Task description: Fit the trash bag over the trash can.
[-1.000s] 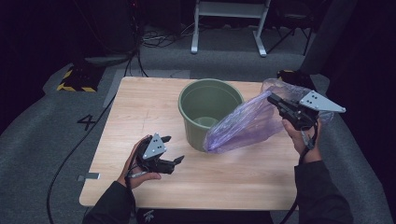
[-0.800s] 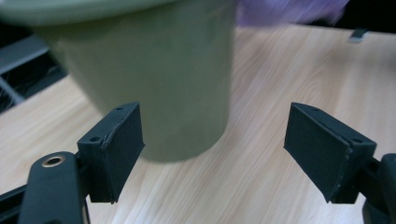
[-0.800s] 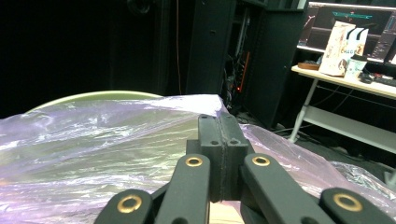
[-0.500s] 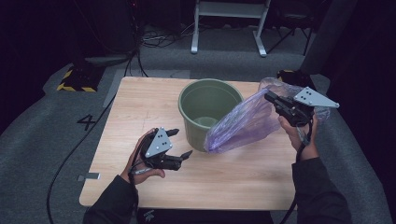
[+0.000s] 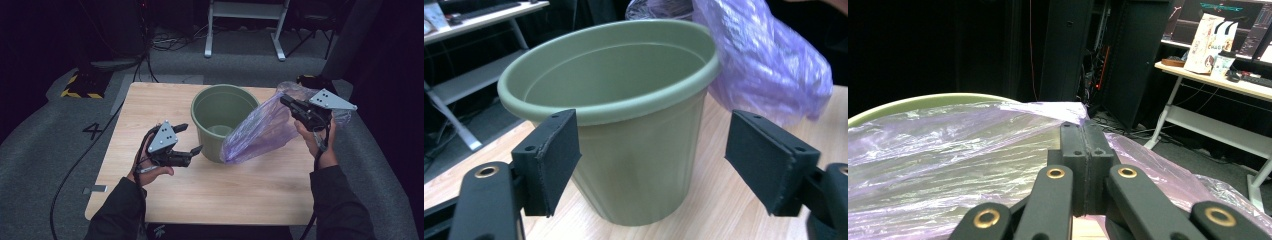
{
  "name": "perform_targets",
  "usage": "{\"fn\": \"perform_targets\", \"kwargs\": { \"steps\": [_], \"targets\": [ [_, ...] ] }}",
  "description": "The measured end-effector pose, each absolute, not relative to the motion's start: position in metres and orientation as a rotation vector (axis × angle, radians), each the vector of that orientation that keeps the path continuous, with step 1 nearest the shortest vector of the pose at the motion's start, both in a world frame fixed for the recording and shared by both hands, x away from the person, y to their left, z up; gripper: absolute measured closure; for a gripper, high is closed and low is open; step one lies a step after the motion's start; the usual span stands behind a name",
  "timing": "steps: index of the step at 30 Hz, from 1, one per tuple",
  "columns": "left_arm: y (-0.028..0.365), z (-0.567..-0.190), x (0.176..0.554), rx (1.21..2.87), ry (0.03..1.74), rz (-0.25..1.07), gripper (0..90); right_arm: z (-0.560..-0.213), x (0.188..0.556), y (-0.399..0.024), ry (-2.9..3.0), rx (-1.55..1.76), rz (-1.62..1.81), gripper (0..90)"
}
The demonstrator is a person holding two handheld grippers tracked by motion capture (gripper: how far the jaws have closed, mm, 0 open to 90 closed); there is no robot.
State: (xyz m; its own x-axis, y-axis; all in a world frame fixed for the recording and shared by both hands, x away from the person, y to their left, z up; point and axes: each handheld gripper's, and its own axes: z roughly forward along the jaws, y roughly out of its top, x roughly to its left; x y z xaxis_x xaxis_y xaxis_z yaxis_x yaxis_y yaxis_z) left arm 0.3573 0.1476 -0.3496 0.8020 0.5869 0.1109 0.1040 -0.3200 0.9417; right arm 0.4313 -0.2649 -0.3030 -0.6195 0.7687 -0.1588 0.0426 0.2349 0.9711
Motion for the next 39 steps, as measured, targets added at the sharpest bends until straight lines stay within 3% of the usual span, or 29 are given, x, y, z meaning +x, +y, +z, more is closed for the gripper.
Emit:
{"fn": "perform_targets", "kwargs": {
  "steps": [7,16,23,24,25,26,28,29,30,31,33,39],
  "targets": [
    [0.130,-0.326,0.356,1.823,0.445,0.470,21.1,-0.304,0.434,-0.260,1.869,0.747,1.422,90.0],
    [0.070,-0.311,0.348,1.936,0.315,0.435,20.4,-0.303,0.435,-0.257,1.871,0.746,1.407,90.0],
    [0.047,-0.317,0.353,2.016,0.307,0.438,21.8,-0.301,0.434,-0.257,1.866,0.741,1.414,90.0],
    [0.046,-0.318,0.354,2.018,0.308,0.440,23.9,-0.301,0.434,-0.258,1.864,0.742,1.418,90.0],
    [0.045,-0.318,0.355,2.023,0.316,0.443,33.9,-0.301,0.433,-0.257,1.863,0.738,1.419,90.0],
    [0.045,-0.319,0.356,2.024,0.324,0.444,33.9,-0.301,0.433,-0.257,1.863,0.738,1.419,90.0],
    [0.045,-0.320,0.358,2.023,0.335,0.445,51.5,-0.300,0.433,-0.257,1.863,0.733,1.422,90.0],
    [0.046,-0.320,0.359,2.024,0.335,0.449,51.5,-0.300,0.432,-0.258,1.863,0.731,1.424,90.0],
    [0.047,-0.320,0.360,2.019,0.335,0.450,61.8,-0.300,0.431,-0.259,1.860,0.728,1.429,90.0],
    [0.048,-0.320,0.361,2.016,0.330,0.465,61.8,-0.300,0.431,-0.259,1.860,0.728,1.429,90.0],
    [0.049,-0.320,0.361,2.008,0.324,0.483,74.9,-0.301,0.430,-0.261,1.856,0.724,1.443,90.0],
    [0.052,-0.317,0.365,1.988,0.323,0.562,88.0,-0.301,0.429,-0.267,1.847,0.731,1.466,90.0]
  ]
}}
